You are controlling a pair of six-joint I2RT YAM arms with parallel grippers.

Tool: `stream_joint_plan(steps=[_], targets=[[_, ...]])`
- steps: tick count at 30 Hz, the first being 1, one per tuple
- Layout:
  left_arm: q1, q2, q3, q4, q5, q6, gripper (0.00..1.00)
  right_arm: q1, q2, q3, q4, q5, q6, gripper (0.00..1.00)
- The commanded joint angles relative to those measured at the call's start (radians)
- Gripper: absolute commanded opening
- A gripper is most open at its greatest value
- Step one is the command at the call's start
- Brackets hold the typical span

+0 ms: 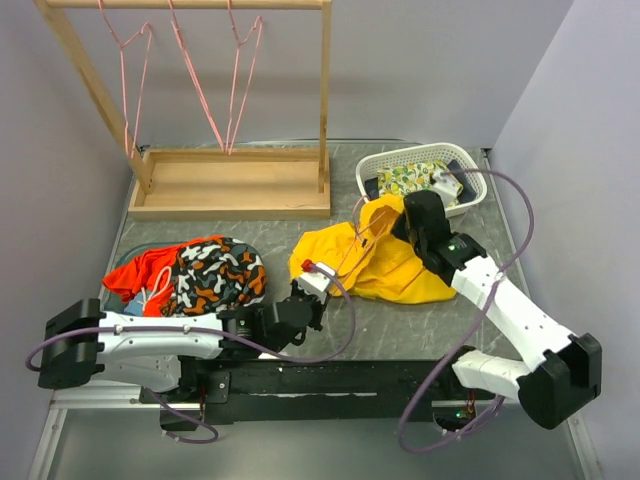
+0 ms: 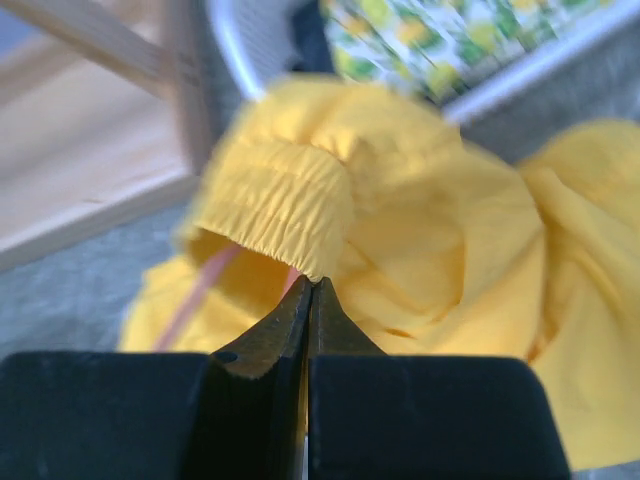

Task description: Place the shorts on the hanger

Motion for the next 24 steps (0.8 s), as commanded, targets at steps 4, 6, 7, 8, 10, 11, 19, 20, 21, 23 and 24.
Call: stream_joint_plan(steps=[4, 6, 7, 8, 10, 11, 19, 20, 21, 23, 24], targets=[[0.004, -0.114, -0.061, 0.165, -0.048, 0.048, 0.01, 0.166, -0.002, 0.384, -0.248, 0.114, -0.099, 0.00], [0.004, -0.157, -0.073, 0.212, -0.056, 0.066, 0.01, 0.214, 0.019, 0.479, -0.293, 0.087, -0.120, 0.00], [0.004, -0.170, -0.085, 0.230, -0.067, 0.076, 0.01, 0.234, 0.026, 0.508, -0.333, 0.080, -0.143, 0.00], [0.004, -0.187, -0.087, 0.263, -0.073, 0.088, 0.01, 0.255, 0.030, 0.533, -0.348, 0.081, -0.156, 0.00], [0.004, -0.191, -0.089, 0.296, -0.088, 0.120, 0.01, 0.308, 0.044, 0.600, -0.391, 0.061, -0.185, 0.00], [0.004, -0.191, -0.087, 0.313, -0.091, 0.134, 0.01, 0.314, 0.047, 0.617, -0.399, 0.029, -0.196, 0.00], [-0.018, -0.162, -0.087, 0.455, -0.131, 0.203, 0.01, 0.165, 0.006, 0.510, -0.384, -0.191, -0.181, 0.08], [-0.019, -0.153, -0.090, 0.466, -0.139, 0.200, 0.01, 0.165, -0.006, 0.496, -0.379, -0.193, -0.176, 0.16], [-0.019, -0.148, -0.093, 0.483, -0.140, 0.201, 0.01, 0.165, -0.025, 0.485, -0.376, -0.201, -0.165, 0.26], [-0.021, -0.129, -0.104, 0.528, -0.147, 0.205, 0.01, 0.167, -0.049, 0.473, -0.364, -0.245, -0.154, 0.37], [-0.021, -0.119, -0.105, 0.540, -0.151, 0.211, 0.01, 0.165, -0.056, 0.470, -0.368, -0.243, -0.135, 0.48]])
